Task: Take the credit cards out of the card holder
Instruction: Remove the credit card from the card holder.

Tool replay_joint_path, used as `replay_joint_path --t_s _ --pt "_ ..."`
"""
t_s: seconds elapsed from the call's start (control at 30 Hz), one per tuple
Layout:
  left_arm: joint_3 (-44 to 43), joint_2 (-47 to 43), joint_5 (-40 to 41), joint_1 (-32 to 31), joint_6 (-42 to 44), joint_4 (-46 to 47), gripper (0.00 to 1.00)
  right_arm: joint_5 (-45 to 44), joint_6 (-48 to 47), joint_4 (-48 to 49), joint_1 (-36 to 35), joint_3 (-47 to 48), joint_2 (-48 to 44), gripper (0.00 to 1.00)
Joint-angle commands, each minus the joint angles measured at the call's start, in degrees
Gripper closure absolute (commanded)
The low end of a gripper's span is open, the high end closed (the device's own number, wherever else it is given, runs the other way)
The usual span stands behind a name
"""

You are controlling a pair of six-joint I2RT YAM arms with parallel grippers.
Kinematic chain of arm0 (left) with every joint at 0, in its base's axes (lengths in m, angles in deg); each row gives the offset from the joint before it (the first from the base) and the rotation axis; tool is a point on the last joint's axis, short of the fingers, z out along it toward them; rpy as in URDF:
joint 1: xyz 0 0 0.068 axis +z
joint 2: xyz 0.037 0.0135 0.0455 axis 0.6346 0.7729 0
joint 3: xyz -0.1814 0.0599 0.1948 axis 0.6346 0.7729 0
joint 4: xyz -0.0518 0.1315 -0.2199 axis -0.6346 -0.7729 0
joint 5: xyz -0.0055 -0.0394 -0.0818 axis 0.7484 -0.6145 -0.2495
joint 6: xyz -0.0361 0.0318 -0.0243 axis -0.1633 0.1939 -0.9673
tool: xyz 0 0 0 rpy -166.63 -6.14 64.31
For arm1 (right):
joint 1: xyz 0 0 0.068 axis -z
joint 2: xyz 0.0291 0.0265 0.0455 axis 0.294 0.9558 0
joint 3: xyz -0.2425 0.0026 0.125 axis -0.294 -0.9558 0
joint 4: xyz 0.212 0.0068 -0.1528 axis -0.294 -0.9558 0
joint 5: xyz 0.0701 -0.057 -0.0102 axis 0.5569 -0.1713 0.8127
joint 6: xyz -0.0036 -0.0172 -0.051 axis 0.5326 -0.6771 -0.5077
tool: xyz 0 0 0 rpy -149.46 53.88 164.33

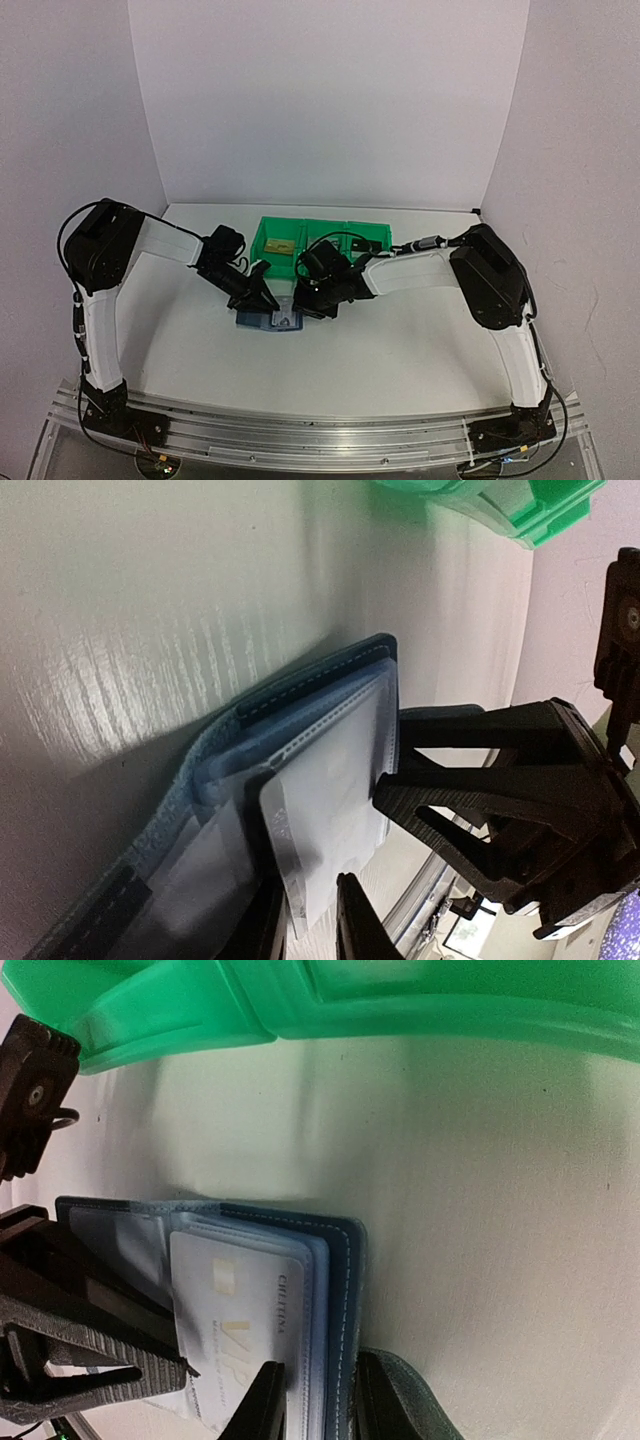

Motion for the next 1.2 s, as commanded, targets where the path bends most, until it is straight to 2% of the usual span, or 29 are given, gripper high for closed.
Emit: replay_joint_path --t_s 0.0,0.2,0.43,0.7,1.17 --pt "-1.9 0.0 -3.0 -0.7 -0.5 5.2 0.87 5.5 1.1 -0.5 -1.3 -2.6 2.2 0.79" --pt "-0.2 -1.0 -3.9 -0.7 0.2 5.4 1.00 5.7 1.5 0.0 -1.3 -2.5 2.4 0.79" --pt "1.1 -2.4 -4.1 0.1 1.7 3.5 1.00 5.3 1.9 0.0 -0.7 -4.8 1.5 0.81" --pt "2.8 -4.2 -3.6 4.3 6.1 -0.4 1.00 4.9 2.4 0.1 -0.4 -8.7 1.7 0.84" --pt "2.6 -6.7 -1.0 10.2 14.2 -8.0 1.00 5.1 0.4 -0.1 -0.1 -9.1 0.2 0.84"
